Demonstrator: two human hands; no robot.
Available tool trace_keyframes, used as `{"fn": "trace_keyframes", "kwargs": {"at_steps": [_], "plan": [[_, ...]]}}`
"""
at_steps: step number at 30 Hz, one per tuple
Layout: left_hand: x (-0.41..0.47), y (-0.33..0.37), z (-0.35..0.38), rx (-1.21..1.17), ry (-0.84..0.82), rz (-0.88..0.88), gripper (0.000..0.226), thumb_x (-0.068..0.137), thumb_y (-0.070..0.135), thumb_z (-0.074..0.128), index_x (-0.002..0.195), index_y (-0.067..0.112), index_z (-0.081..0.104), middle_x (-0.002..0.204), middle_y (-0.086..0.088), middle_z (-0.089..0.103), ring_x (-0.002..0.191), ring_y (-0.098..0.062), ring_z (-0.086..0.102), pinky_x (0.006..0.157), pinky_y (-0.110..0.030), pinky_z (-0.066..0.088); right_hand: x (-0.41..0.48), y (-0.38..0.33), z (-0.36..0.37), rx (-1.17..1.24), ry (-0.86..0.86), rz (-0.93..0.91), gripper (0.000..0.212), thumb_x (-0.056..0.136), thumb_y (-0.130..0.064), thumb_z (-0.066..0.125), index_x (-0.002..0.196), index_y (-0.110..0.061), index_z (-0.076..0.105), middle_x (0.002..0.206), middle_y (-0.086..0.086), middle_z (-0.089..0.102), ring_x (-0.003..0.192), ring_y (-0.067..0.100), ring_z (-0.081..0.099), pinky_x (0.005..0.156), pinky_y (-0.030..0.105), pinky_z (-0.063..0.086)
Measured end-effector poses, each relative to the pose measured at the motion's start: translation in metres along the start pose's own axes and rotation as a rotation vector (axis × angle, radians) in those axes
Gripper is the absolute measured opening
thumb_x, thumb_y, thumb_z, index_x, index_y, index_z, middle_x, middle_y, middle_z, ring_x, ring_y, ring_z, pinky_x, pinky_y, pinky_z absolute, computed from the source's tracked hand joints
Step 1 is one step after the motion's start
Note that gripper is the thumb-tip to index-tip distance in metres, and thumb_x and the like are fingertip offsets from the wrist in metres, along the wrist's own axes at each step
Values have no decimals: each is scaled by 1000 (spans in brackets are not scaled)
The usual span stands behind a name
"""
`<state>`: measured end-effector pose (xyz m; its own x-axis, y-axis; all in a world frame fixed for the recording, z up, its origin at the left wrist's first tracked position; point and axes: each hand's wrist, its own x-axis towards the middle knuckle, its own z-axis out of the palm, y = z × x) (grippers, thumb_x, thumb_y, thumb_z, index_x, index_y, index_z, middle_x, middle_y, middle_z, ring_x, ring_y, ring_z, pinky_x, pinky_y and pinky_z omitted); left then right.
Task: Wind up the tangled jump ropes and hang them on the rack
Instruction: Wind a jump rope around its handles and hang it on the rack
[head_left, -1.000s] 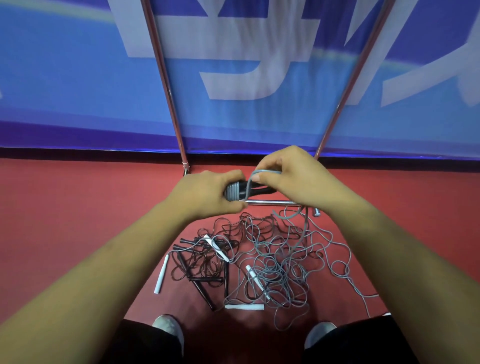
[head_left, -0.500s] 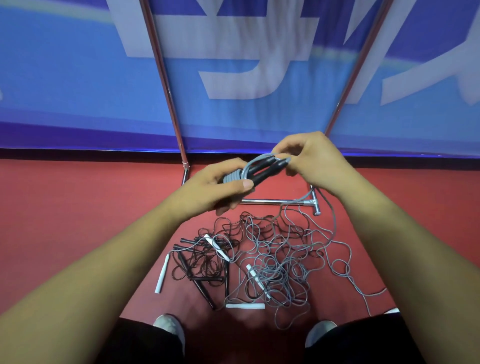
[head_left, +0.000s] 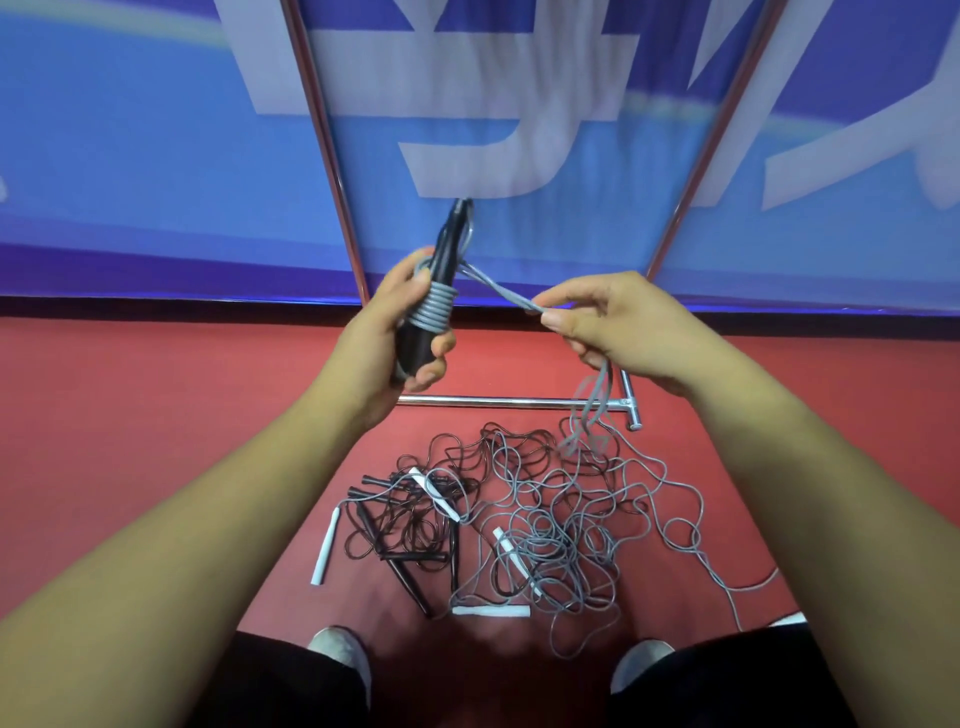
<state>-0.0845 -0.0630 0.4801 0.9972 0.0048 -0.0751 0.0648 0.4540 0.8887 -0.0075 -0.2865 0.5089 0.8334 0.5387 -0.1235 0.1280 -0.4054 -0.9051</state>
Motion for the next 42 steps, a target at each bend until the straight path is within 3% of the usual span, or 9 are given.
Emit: {"fn": "trace_keyframes", "kwargs": {"at_steps": [3, 7, 10, 15, 21, 29, 35, 38, 42], "plan": [[1, 3, -2, -85, 12, 14, 43, 100, 29, 47, 142, 35, 49, 104, 7, 59, 57, -13, 43, 38, -19, 21, -1, 2, -1, 71, 10, 37, 6, 97, -15, 63, 95, -12, 68, 55, -2, 55, 48, 14, 45, 52, 24, 40], [3, 5, -4, -38, 54, -3, 33, 102, 25, 42, 134, 23, 50, 89, 3, 54, 55, -14, 44, 36, -17, 20, 0, 4, -3, 323, 33, 168, 12, 98, -10, 59, 86, -10, 63, 59, 0, 56, 46, 9, 46, 49, 22, 44], [4, 5, -5, 88, 119, -43, 19, 102, 29, 43, 114, 21, 55, 73, -5, 51, 48, -18, 38, 39, -21, 15, 1, 4, -4, 372, 18, 195, 16, 99, -5, 55, 85, -4, 61, 62, 5, 53, 40, 6, 34, 41, 18, 30], [5, 8, -5, 235, 180, -103, 13, 101, 32, 41, 105, 25, 52, 59, -10, 45, 41, -16, 34, 45, -27, 10, -4, 1, -2, 132, -6, 167, 19, 93, -14, 67, 89, 4, 65, 58, 5, 53, 43, 9, 31, 41, 19, 23], [6, 9, -6, 335, 236, -141, 14, 97, 32, 44, 93, 28, 57, 62, -12, 51, 42, -19, 39, 43, -19, 16, -4, -3, -3, -296, 65, -1, 9, 85, -25, 77, 79, -18, 74, 54, -6, 52, 46, 2, 39, 49, 17, 33], [5, 10, -9, 516, 202, -48, 33, 102, 29, 46, 129, 42, 60, 72, -14, 64, 48, -23, 49, 46, -22, 29, -5, -6, -5, -268, -6, 37, 27, 99, -21, 58, 76, -17, 72, 55, -5, 54, 50, 12, 46, 57, 29, 41], [6, 3, -17, 1031, 199, 54, 17, 96, 37, 61, 113, 39, 58, 74, -1, 71, 50, -16, 59, 49, -25, 46, -16, -28, 6, -239, -134, -62, 17, 90, -28, 72, 85, -11, 75, 48, -11, 44, 42, 3, 36, 45, 14, 28], [5, -4, -17, 1457, 132, 44, 30, 91, 54, 60, 117, 43, 52, 91, 6, 70, 81, -27, 67, 72, -38, 53, -15, -29, 19, -333, -90, -138, 15, 88, -27, 74, 82, -13, 75, 57, -1, 53, 54, 2, 41, 54, 25, 34], [0, -8, -1, 1763, 10, 79, 38, 90, 54, 58, 124, 41, 48, 96, 1, 67, 87, -30, 63, 66, -33, 41, -12, -25, 26, -381, -20, -151, 14, 88, -28, 72, 79, -18, 76, 69, -4, 69, 67, 11, 60, 67, 31, 46]]}}
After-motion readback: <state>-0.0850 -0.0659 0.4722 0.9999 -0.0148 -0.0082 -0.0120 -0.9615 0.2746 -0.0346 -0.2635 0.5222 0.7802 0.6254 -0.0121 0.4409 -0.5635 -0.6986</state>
